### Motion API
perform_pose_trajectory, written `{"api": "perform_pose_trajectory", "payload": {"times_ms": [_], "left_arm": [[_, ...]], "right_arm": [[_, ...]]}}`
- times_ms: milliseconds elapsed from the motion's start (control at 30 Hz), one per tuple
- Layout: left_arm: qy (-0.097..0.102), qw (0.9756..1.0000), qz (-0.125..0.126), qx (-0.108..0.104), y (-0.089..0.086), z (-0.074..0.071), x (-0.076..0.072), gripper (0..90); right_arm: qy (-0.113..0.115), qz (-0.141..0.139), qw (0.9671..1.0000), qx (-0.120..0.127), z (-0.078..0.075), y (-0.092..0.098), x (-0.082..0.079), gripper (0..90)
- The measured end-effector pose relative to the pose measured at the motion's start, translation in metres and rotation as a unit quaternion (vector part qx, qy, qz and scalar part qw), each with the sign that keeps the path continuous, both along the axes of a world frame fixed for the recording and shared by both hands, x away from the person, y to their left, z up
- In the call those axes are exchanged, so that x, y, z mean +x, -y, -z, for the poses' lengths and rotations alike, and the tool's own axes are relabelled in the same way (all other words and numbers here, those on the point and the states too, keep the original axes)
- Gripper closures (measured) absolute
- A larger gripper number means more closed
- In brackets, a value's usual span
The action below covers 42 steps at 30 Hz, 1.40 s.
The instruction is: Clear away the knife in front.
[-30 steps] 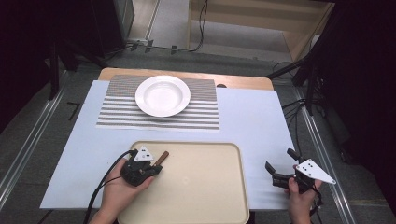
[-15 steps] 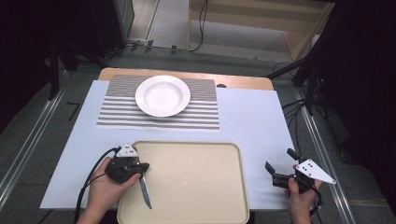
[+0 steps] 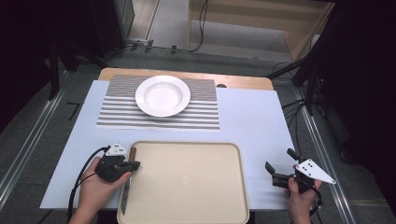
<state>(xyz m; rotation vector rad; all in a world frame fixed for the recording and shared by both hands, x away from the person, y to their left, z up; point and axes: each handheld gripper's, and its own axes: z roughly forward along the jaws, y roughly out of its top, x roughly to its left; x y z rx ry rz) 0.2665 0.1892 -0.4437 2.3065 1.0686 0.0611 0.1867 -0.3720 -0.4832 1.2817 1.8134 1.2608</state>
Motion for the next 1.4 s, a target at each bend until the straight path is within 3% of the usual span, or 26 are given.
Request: {"api": "perform_pose_trajectory", "payload": {"times_ms": [33, 67, 100, 300, 433, 533, 667, 800, 1400], "left_arm": [[0.002, 0.9999, 0.007, -0.015, -0.001, -0.001, 0.0, 90.0], [0.001, 0.9989, 0.014, -0.044, -0.003, -0.002, -0.001, 89.5], [0.003, 0.9979, 0.013, -0.064, -0.004, -0.003, -0.001, 83.5], [0.052, 0.9917, 0.006, -0.117, -0.011, -0.012, -0.004, 54.1], [0.087, 0.9881, -0.004, -0.127, -0.012, -0.017, -0.007, 34.4], [0.102, 0.9851, -0.016, -0.138, -0.014, -0.02, -0.008, 13.5], [0.128, 0.9821, -0.032, -0.134, -0.019, -0.023, -0.009, 0.0], [0.142, 0.9785, -0.046, -0.142, -0.026, -0.025, -0.01, 0.0], [0.175, 0.9724, -0.076, -0.135, -0.061, -0.026, -0.009, 0.0]], "right_arm": [[0.0, -0.001, 1.0, 0.0, 0.0, 0.0, 0.0, 0.0], [0.0, -0.001, 1.0, 0.0, 0.0, 0.0, 0.0, 0.0], [0.0, -0.001, 1.0, 0.0, 0.0, 0.0, 0.0, 0.0], [0.0, -0.001, 1.0, 0.0, 0.0, 0.0, 0.0, 0.0], [0.0, -0.001, 1.0, 0.0, 0.0, 0.0, 0.0, 0.0], [0.0, -0.001, 1.0, 0.0, 0.0, 0.0, 0.0, 0.0], [0.0, -0.001, 1.0, 0.0, 0.0, 0.0, 0.0, 0.0], [0.0, -0.001, 1.0, 0.0, 0.0, 0.0, 0.0, 0.0], [0.0, -0.001, 1.0, 0.0, 0.0, 0.0, 0.0, 0.0]]}}
